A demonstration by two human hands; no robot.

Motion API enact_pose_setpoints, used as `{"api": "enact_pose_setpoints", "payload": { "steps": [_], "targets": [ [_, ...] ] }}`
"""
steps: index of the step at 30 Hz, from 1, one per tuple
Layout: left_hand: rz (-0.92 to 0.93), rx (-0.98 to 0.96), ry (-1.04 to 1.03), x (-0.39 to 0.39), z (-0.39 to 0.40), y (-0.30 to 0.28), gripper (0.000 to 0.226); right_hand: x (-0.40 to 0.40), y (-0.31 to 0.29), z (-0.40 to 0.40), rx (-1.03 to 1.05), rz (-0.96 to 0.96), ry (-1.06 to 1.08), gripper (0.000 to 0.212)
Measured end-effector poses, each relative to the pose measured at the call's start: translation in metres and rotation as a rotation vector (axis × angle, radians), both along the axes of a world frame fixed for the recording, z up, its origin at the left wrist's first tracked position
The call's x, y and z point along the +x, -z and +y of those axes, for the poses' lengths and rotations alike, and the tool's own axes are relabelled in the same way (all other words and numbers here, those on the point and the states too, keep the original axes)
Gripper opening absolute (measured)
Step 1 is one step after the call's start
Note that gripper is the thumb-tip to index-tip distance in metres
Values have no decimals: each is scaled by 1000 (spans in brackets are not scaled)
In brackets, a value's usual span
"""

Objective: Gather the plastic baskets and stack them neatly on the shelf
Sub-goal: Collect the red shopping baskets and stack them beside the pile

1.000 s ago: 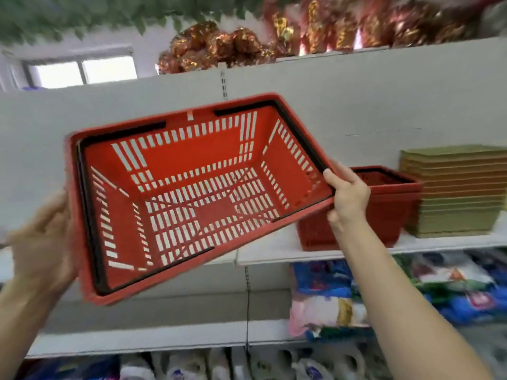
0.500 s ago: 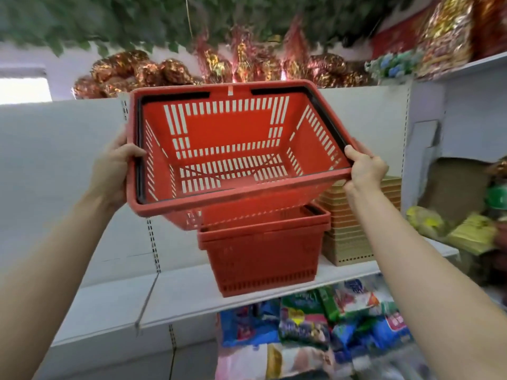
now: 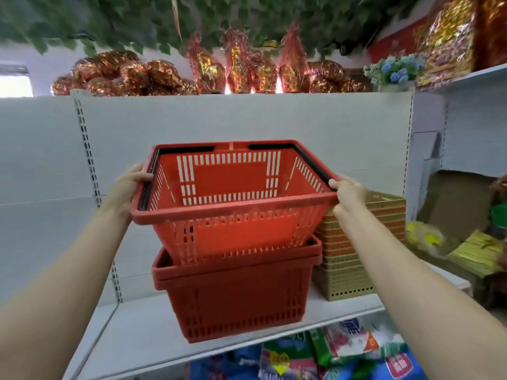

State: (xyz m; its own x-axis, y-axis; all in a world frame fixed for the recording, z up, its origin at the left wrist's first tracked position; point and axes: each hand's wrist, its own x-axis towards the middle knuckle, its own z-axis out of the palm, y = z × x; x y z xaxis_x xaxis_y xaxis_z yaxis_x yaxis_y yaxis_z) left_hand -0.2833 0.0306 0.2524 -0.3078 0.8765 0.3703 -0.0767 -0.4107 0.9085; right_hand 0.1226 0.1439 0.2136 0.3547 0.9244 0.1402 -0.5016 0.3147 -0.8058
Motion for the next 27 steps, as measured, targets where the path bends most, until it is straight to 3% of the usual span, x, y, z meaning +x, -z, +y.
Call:
{"api": "enact_pose_setpoints", "payload": {
  "steps": [3, 8, 11, 12, 13, 15, 20, 25, 27],
  "targets": [
    [-100, -122, 26, 2, 21, -2, 13, 0, 7, 25, -72, -29, -8, 29],
    [-148, -246, -11, -17, 31, 22, 24, -10, 9, 42, -69, -158, -61, 17],
    [-273, -195, 35, -31, 27, 44, 71, -22, 12, 49, -74, -197, -115, 21],
    [-311, -173, 56, -32, 25, 49, 78, -27, 20, 52, -99, -211, -125, 22],
    [-305, -161, 57, -30, 24, 52, 70, -31, 31, 56, -128, -226, -122, 22],
    [-195, -195, 35, -19, 23, 56, 36, -33, 57, 66, -170, -290, -79, 16],
    [174, -433, -44, -11, 30, 96, 39, -19, 114, 58, -190, -671, 3, 30],
    [272, -377, -386, 1, 28, 159, 70, -28, 148, 37, -165, -657, 16, 45],
    [200, -334, -462, 3, 29, 176, 57, -33, 154, 37, -157, -609, 45, 48]
  ]
}}
